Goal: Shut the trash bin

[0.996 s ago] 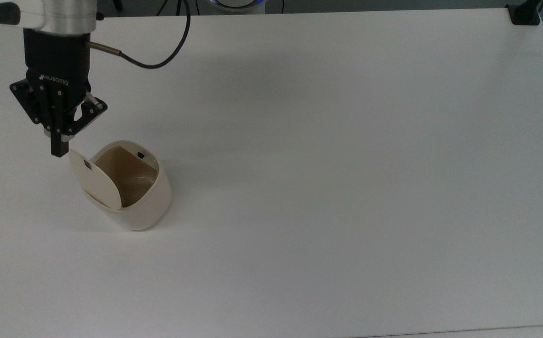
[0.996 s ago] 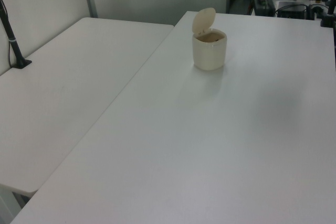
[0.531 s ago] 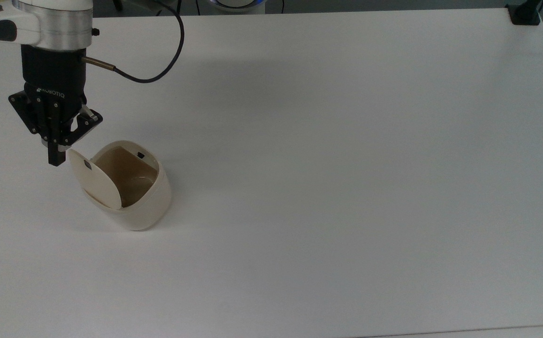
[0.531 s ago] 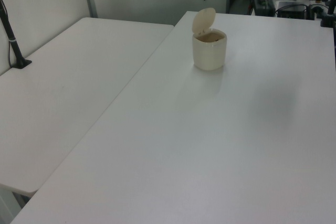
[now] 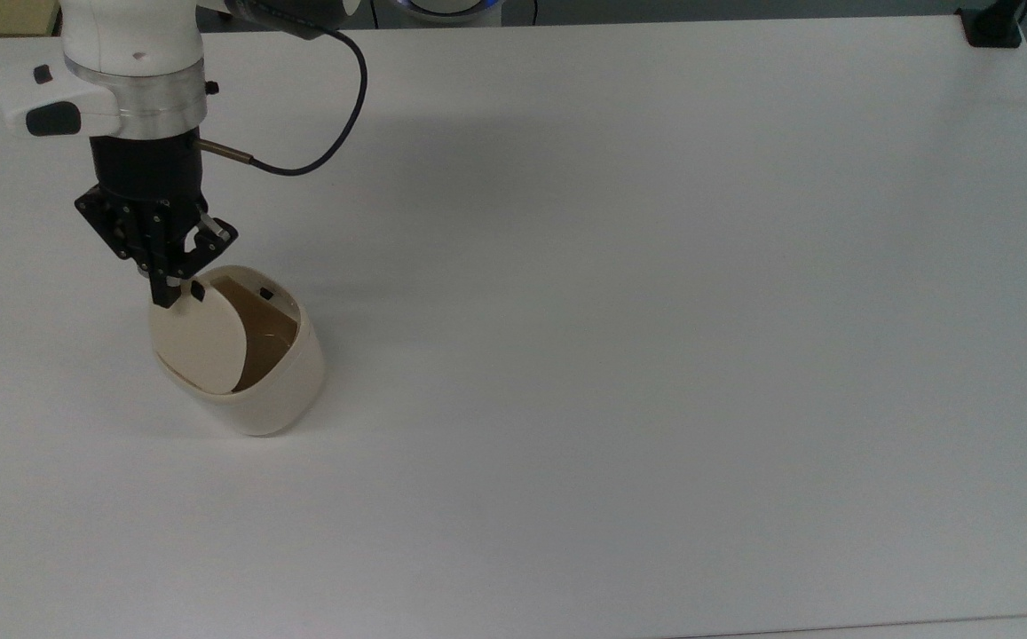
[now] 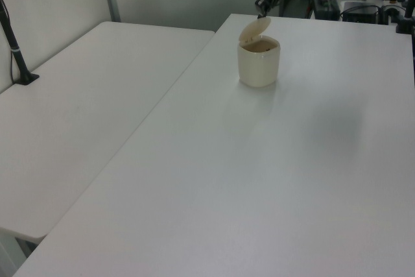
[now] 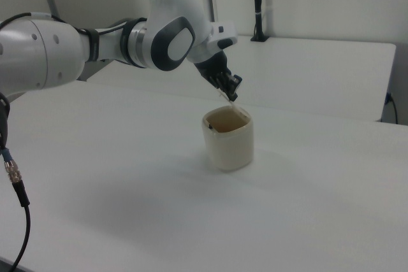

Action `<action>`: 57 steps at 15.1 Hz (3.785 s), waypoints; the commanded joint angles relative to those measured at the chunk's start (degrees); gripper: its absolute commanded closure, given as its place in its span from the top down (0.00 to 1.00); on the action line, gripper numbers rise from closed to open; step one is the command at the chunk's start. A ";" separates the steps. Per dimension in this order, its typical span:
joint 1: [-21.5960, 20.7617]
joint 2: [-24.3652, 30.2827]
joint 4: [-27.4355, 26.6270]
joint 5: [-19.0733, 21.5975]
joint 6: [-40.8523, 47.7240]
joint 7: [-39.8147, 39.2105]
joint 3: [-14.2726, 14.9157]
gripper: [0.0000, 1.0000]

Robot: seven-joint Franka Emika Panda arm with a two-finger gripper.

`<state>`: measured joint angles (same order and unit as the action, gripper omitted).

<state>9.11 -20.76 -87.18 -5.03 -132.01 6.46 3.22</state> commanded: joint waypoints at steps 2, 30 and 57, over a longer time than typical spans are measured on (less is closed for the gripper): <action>-2.42 0.81 -1.67 -0.07 6.75 0.22 0.03 0.00; -9.27 7.56 -1.15 0.99 17.46 0.57 -0.06 0.00; -17.10 17.42 -1.15 1.43 40.16 -3.82 0.91 1.00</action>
<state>-7.67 -5.02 -87.28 -4.89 -92.52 3.05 3.55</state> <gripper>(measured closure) 0.000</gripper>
